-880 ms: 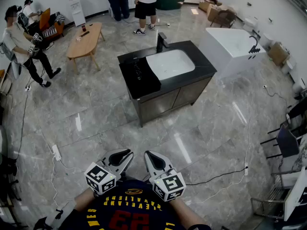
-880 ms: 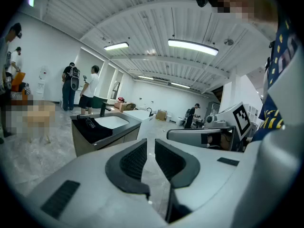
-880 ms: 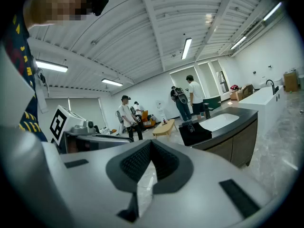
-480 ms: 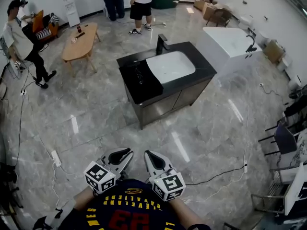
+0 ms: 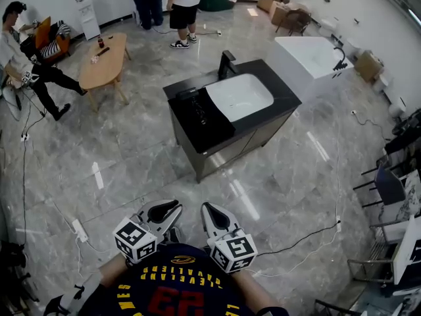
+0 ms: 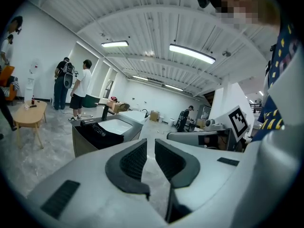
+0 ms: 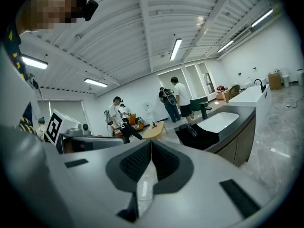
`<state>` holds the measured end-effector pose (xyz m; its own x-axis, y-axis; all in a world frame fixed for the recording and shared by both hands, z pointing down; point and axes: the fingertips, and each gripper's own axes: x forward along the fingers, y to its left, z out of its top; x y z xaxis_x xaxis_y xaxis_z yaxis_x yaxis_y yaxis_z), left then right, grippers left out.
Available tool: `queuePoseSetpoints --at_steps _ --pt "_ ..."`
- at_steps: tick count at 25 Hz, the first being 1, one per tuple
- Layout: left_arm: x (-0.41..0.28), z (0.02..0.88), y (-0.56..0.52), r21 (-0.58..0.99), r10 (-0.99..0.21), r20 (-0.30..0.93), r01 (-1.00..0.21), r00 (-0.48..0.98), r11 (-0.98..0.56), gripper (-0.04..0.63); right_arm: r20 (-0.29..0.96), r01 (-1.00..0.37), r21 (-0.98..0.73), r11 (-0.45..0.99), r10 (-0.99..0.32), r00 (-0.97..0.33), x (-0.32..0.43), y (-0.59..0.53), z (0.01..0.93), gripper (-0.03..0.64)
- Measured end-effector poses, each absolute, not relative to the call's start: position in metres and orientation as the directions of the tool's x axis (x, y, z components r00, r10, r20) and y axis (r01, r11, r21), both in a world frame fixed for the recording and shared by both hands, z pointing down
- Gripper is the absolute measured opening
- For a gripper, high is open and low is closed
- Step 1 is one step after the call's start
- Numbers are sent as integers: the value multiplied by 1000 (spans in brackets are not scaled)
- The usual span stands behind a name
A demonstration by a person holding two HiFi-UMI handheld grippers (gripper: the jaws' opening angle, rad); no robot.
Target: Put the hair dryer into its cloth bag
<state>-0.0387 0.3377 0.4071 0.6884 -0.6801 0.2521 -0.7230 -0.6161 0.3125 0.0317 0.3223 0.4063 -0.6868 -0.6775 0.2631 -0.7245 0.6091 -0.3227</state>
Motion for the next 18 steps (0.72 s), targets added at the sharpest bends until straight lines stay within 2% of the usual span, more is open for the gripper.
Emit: queuePoseSetpoints --at_steps 7,13,18 --pt "-90 419 317 357 -688 251 -726 680 -587 52 318 -736 -319 597 -664 -677 -8 304 415 8" --pt "-93 432 291 377 -671 262 -714 693 -590 52 362 -735 -332 591 -640 -678 -20 275 431 8" --pt "-101 445 250 376 -709 292 -758 643 -533 52 358 -704 -357 614 -606 -710 -21 230 443 8"
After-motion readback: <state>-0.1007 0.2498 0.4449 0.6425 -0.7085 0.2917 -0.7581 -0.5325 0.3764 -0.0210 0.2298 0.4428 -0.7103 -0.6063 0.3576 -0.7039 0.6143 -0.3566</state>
